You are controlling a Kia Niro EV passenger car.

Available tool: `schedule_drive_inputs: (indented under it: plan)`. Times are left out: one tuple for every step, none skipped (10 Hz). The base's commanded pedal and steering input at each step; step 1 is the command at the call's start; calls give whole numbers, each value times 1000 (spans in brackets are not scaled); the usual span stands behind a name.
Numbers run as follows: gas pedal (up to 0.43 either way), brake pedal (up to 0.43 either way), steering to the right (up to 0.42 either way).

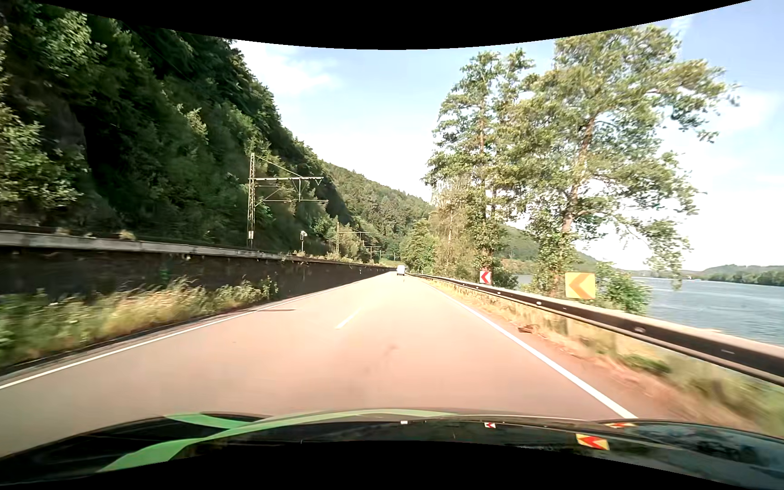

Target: Follow the waypoints while adhering to traffic rules and regulations

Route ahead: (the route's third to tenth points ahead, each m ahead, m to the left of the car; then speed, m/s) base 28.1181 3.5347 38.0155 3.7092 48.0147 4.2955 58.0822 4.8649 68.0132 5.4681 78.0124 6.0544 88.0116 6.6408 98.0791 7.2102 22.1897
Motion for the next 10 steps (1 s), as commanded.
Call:
schedule_drive_inputs:
  plan:
    - [228,0,-15]
    - [228,0,-14]
    - [228,0,-13]
    - [240,0,-11]
    - [240,0,-8]
    - [240,0,-5]
    - [248,0,-5]
    - [248,0,-5]
    - [248,0,-5]
    - [248,0,-4]
